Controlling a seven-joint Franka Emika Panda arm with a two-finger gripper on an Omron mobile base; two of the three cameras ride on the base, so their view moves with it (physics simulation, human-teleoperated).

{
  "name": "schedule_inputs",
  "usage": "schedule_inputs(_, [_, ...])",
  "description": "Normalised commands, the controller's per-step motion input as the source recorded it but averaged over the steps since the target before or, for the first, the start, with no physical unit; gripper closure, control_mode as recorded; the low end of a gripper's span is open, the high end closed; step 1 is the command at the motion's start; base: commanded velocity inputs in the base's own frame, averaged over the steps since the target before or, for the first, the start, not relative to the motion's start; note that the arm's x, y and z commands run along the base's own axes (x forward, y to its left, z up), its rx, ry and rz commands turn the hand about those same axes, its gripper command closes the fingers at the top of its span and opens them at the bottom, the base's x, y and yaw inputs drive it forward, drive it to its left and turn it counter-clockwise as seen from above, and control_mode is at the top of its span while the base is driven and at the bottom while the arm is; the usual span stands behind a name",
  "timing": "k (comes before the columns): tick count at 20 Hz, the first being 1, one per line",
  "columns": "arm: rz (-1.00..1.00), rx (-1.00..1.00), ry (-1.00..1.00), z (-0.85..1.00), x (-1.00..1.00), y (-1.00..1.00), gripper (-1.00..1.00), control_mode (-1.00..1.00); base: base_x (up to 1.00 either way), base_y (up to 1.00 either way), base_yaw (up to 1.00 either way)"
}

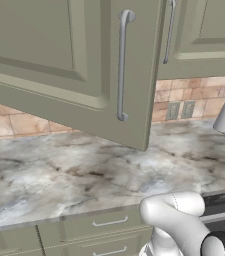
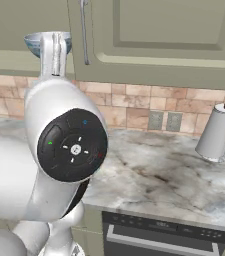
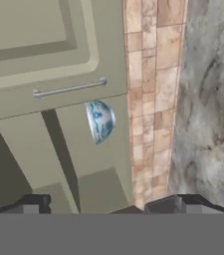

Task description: Open the cabinet. Pick the bowls from the counter and place them in the cabinet. Then close the cabinet.

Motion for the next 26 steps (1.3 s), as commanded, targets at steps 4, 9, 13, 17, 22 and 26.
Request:
schedule_inputs(4, [0.0,0.01,-0.13,-0.15,-0.79,0.64,-1.0,-1.0,0.0,0.0,0.0])
schedule_inputs(9, [-0.01,0.03,-0.38,-0.24,-0.46,1.0,-1.0,-1.0,0.0,0.0,0.0])
schedule_inputs(13, [-0.23,0.0,-0.33,-0.17,-0.34,1.0,-1.0,-1.0,0.0,0.0,0.0])
schedule_inputs(17, [-0.23,0.0,-0.19,0.0,-0.18,1.0,-1.0,-1.0,0.0,0.0,0.0])
schedule_inputs(22, [-0.18,-0.03,-0.06,0.01,-0.22,0.73,-1.0,-1.0,0.0,0.0,0.0])
schedule_inputs(26, [-0.01,-0.04,0.0,0.21,-0.58,0.29,-1.0,-1.0,0.0,0.0,0.0])
